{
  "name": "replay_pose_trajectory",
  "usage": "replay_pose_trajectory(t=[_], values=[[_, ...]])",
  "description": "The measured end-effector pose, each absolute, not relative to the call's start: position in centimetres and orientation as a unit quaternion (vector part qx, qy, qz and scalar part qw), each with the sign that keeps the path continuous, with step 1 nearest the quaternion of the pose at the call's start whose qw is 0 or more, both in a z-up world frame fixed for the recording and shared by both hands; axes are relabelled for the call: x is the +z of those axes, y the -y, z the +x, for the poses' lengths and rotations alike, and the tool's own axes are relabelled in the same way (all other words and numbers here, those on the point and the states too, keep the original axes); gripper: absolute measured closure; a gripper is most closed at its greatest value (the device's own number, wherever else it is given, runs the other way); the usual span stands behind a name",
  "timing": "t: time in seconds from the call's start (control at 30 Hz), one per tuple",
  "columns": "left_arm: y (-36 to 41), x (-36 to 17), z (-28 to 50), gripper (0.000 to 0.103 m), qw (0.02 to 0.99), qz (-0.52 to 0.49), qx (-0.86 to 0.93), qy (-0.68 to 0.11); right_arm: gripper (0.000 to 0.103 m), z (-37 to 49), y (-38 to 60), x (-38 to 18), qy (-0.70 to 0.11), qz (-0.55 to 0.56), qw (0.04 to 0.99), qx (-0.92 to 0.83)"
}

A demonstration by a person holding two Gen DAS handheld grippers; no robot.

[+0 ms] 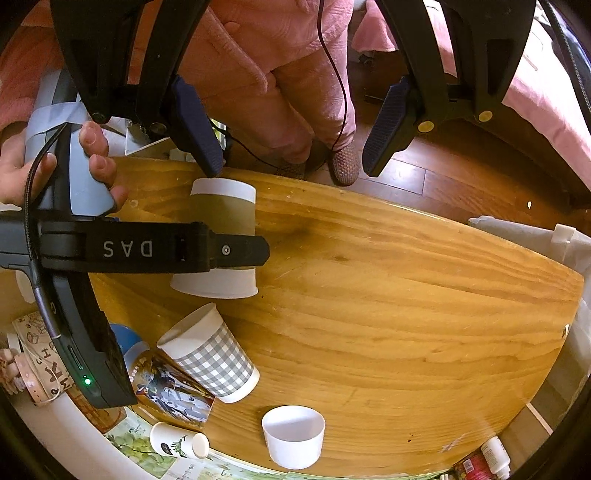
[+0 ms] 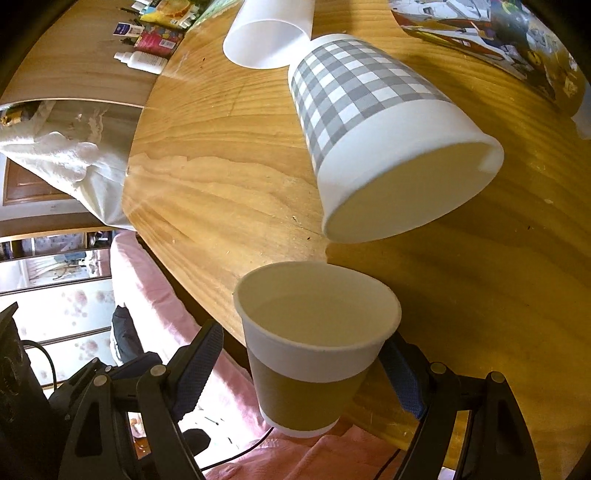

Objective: Flip cup upright
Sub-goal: 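Close the right tool on the cup while the left tool releases it, then lower the upright cup onto the desk with the right tool and open it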

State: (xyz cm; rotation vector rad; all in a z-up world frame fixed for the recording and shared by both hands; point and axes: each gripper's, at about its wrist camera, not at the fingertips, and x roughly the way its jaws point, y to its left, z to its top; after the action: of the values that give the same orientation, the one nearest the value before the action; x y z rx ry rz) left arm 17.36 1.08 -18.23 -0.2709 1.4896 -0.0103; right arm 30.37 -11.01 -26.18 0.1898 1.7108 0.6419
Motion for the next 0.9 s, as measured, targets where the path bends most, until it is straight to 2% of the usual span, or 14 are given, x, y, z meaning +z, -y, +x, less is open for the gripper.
replay_pose_trajectory(t=[0.13, 0.3, 0.63, 0.9], values=[[-1.3, -18.7, 17.2, 0.022, 0.727, -0.115, -0.02, -0.676, 0.031, 30.1, 10.9, -26.0, -0.734, 0.075, 0.62, 0.268], [-2.0, -18.7, 17.1, 0.022, 0.73, -0.1, -0.042, -0.674, 0.037, 29.7, 11.3, -26.0, -0.728, 0.085, 0.633, 0.249], [-3.8, -17.6, 16.5, 0.022, 0.743, -0.062, -0.09, -0.661, 0.039, 28.5, 11.3, -23.8, -0.667, 0.107, 0.699, 0.235], [-5.3, -16.7, 16.2, 0.022, 0.765, -0.055, -0.123, -0.63, 0.039, 26.3, 11.0, -20.8, -0.561, 0.118, 0.791, 0.212]])
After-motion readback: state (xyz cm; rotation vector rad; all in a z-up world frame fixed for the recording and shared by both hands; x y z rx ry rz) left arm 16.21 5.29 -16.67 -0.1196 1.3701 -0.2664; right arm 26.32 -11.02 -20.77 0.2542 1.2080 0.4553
